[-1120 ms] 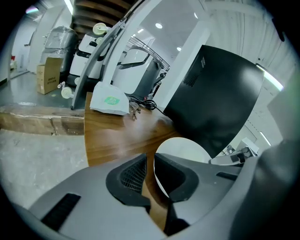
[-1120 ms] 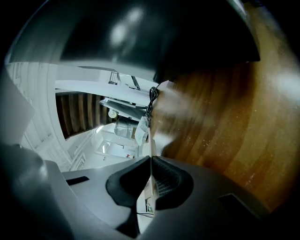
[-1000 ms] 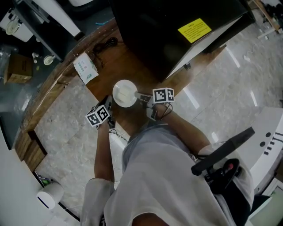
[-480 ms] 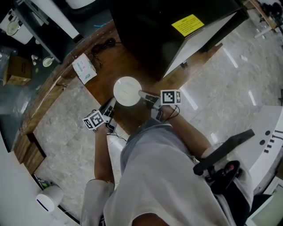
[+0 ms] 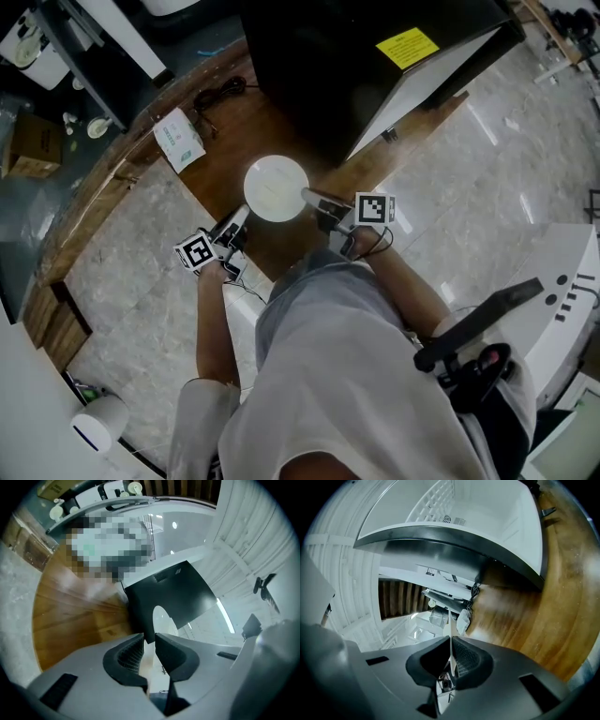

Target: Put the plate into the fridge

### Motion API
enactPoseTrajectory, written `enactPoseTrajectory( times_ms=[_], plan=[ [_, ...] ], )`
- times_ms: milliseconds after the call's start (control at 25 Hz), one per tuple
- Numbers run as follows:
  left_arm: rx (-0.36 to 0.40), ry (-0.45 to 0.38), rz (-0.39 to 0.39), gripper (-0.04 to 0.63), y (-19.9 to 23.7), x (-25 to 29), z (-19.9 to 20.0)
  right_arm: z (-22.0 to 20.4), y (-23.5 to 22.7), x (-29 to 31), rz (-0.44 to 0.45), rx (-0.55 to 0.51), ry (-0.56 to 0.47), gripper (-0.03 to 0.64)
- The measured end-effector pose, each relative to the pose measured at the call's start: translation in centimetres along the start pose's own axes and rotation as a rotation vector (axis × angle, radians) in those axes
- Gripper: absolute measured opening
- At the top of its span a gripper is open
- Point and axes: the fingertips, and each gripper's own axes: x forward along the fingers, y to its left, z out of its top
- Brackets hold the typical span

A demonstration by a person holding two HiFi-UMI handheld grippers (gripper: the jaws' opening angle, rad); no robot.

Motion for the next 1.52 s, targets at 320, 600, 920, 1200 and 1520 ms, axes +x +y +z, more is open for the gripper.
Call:
enactPoseTrajectory(
  times_ms=[320, 600, 920, 1200, 1520],
  plan=[
    [0.062, 0.009, -0.134, 0.067, -3.4, 1.0, -0.9, 0.2, 1.7, -2.4, 0.015, -0.018, -0.037, 0.026],
    [-0.132, -0.069, -0.415, 0.067, -8.6, 2.3, -1.6, 1.9, 4.2, -5.8, 0.094, -0.032, -0.087, 0.025],
    [-0.199, -0.097, -0.650, 0.071, -12.9, 4.4, -1.9, 4.0, 4.9, -9.3, 0.134, -0.052, -0.134, 0.023],
    [-0.182, -0.060, -0.606, 0.172, -14.5, 9.0, -2.3, 6.6, 4.0, -11.9, 0.135, -0.056, -0.139, 0.025],
    [-0.124, -0.024, -0.489, 0.037, -16.7, 15.5, -5.2, 9.6, 2.6, -17.7, 0.125, -0.073, -0.134, 0.025]
  ],
)
